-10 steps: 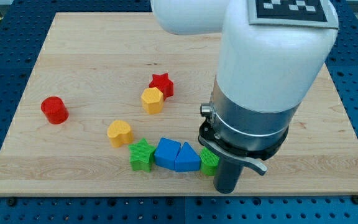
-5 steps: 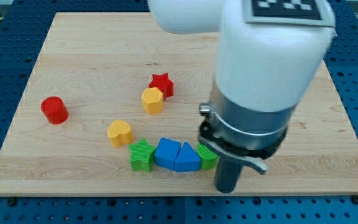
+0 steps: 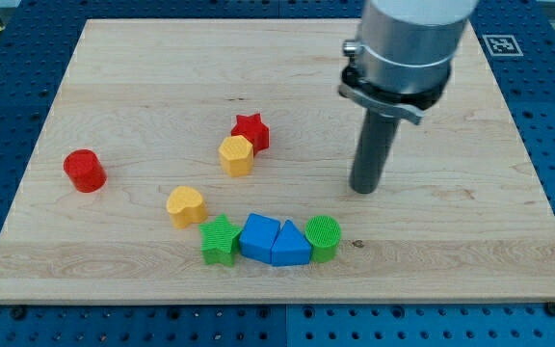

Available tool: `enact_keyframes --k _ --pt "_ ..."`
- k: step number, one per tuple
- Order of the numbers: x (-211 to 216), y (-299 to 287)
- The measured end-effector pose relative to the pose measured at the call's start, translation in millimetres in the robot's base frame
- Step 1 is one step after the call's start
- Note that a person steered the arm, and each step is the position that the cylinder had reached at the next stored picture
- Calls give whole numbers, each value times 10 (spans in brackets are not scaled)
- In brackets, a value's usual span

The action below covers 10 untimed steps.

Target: Move the yellow heart in between the red star and yellow hexagon

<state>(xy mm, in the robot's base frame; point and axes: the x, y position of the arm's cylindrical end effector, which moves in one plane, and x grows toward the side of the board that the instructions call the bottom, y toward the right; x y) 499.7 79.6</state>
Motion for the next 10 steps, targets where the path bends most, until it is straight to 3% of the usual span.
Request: enact_keyframes --k 4,6,8,10 --pt "-132 -1648" --pt "-4 -2500" --pt "901 -2804" --pt "995 -2169"
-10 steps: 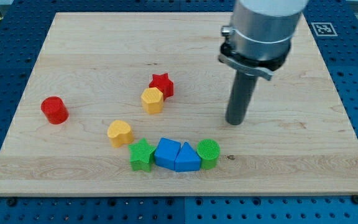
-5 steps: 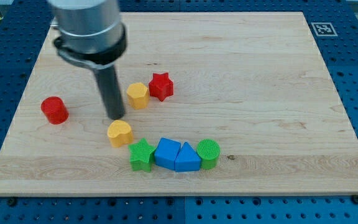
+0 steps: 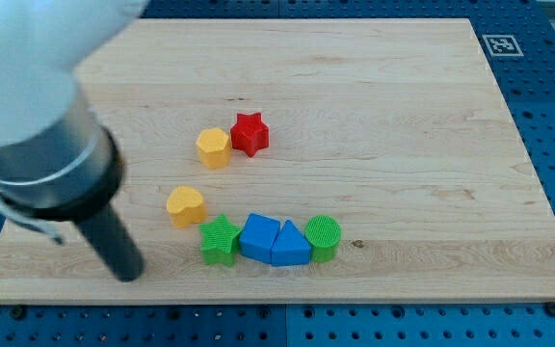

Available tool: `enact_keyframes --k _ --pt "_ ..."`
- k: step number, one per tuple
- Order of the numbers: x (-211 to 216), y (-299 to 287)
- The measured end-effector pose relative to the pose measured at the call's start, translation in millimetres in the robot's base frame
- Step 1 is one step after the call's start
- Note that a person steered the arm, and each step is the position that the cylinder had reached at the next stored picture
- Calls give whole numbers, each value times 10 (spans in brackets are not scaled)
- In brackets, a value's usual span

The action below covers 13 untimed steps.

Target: Move the yellow heart in between the red star and yellow hexagon

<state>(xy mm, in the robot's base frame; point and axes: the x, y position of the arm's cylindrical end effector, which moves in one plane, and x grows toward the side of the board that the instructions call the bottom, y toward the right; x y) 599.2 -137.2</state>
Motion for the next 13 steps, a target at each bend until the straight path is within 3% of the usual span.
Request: enact_keyframes --k 6,10,12,13 --pt "-715 266" --pt "-776 820" --pt "-1264 867" --pt "-1260 863"
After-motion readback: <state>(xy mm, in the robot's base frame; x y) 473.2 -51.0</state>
